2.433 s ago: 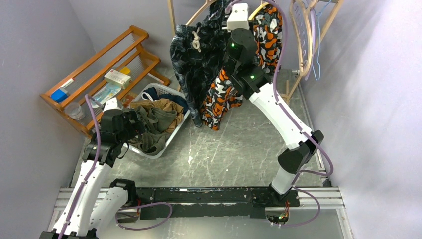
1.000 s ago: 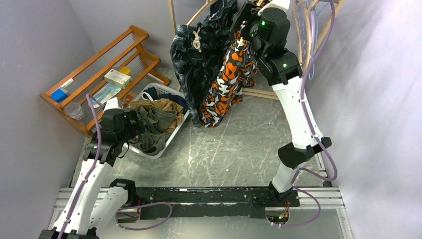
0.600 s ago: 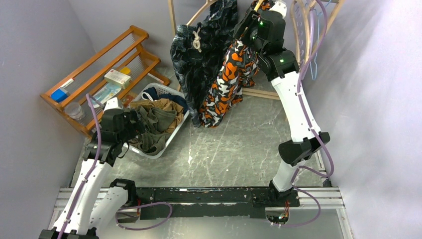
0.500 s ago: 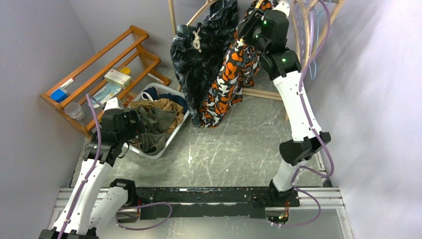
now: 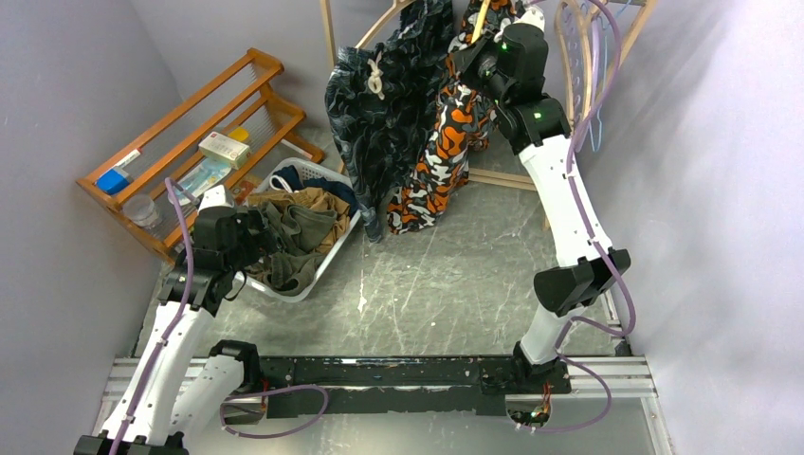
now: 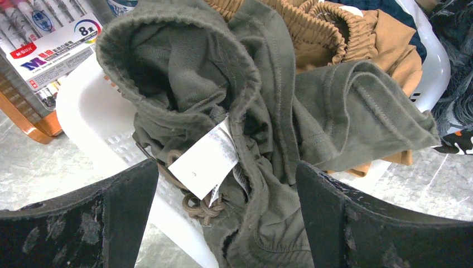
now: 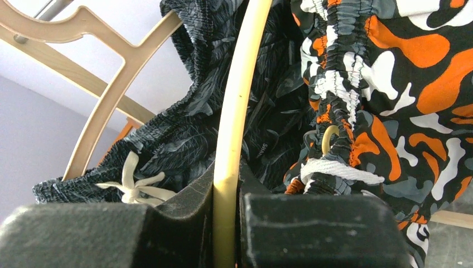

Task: Remove the shorts from the hanger
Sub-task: Pick up the hanger from the clothes rod.

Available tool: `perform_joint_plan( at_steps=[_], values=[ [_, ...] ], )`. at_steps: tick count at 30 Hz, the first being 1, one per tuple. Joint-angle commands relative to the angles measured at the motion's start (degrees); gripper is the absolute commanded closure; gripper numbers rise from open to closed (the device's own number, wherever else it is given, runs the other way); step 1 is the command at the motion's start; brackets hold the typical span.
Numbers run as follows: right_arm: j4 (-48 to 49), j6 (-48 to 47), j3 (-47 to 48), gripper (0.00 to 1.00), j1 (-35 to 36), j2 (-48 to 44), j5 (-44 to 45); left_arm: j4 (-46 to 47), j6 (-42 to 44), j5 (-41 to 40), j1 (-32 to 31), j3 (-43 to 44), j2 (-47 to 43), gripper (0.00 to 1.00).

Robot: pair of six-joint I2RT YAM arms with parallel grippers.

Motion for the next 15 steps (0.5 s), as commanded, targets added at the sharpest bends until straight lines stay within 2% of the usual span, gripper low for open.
perform_joint_plan(
  at_steps=[1,12,15],
  values=[
    [5.1,-0.4,1.8,1.0,-0.6,-3.3,-1.6,1.9,0.3,0.3,-0.1,-0.4,-0.2,0.03],
    [6.3,0.3,4.8,1.0,-0.9,-4.0,-2.8,1.9,0.4,0.5,-0.1,-0.5,-0.1,0.03],
    [5.8,1.9,2.2,1.0,-0.9,-5.6,-3.0,1.9,0.3,0.4,-0.1,-0.5,-0.3,0.03]
  ],
)
